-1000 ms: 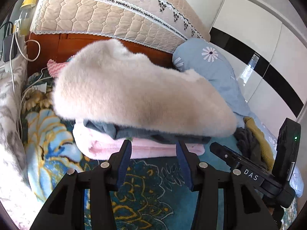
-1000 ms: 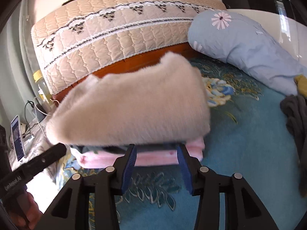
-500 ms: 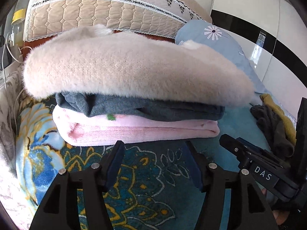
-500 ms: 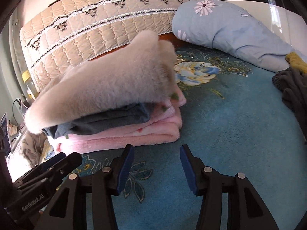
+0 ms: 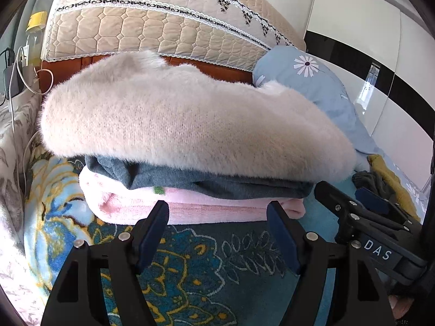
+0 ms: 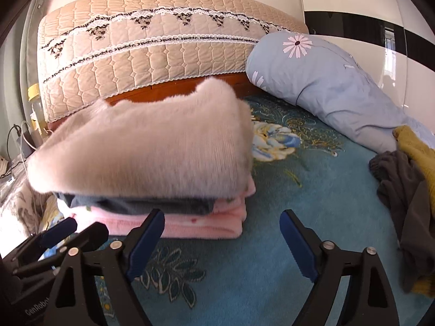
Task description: Fold clothes
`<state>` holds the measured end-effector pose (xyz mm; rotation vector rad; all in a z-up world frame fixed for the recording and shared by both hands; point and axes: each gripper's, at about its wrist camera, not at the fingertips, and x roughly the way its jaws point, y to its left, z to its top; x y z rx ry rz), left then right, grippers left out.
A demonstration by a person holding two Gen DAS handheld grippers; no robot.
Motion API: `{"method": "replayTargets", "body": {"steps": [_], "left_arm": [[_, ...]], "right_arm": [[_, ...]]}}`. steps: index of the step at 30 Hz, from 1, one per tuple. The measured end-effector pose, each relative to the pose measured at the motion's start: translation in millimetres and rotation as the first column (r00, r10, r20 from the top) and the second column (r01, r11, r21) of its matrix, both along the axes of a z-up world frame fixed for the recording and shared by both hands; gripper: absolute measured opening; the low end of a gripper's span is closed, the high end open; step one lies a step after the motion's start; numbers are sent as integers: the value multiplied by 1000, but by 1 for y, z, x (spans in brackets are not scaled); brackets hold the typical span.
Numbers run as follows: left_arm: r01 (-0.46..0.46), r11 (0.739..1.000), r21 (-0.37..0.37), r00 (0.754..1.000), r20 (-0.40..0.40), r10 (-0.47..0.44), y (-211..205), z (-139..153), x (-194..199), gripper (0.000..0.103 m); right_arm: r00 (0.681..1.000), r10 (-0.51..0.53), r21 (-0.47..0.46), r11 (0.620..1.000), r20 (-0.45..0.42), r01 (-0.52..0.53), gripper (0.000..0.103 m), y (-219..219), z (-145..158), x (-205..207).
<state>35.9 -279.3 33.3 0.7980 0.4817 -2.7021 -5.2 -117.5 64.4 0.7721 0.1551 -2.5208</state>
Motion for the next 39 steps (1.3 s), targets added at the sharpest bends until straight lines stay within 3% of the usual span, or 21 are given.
{"method": "replayTargets", "body": {"steps": [5,8,13,21,25,39], "left_arm": [[-13,1000,15,1000,3,13,-3,-6,0,75],[-34,999,-18,999,30,34,2,-11,-3,75],[-76,994,-77,993,83,82,9,-16,-10,75],[-142,989,-32,987,75,144,-4,-16,-4,78],[-162,986,-40,982,88,165,-4,-17,-6,83],[-182,982,-47,976,113,187,-2,-20,-6,83]], "right_arm": [[1000,3,-16,1000,-25,-3,103,6,-14,-1],[998,27,-46,999,59,-24,103,13,-30,-9],[998,30,-48,998,56,-27,103,12,-31,-8],[998,34,-49,998,46,-32,103,11,-31,-6],[998,45,-32,999,37,-44,103,7,-32,-3],[998,56,-10,998,41,-55,103,2,-34,-2]]}}
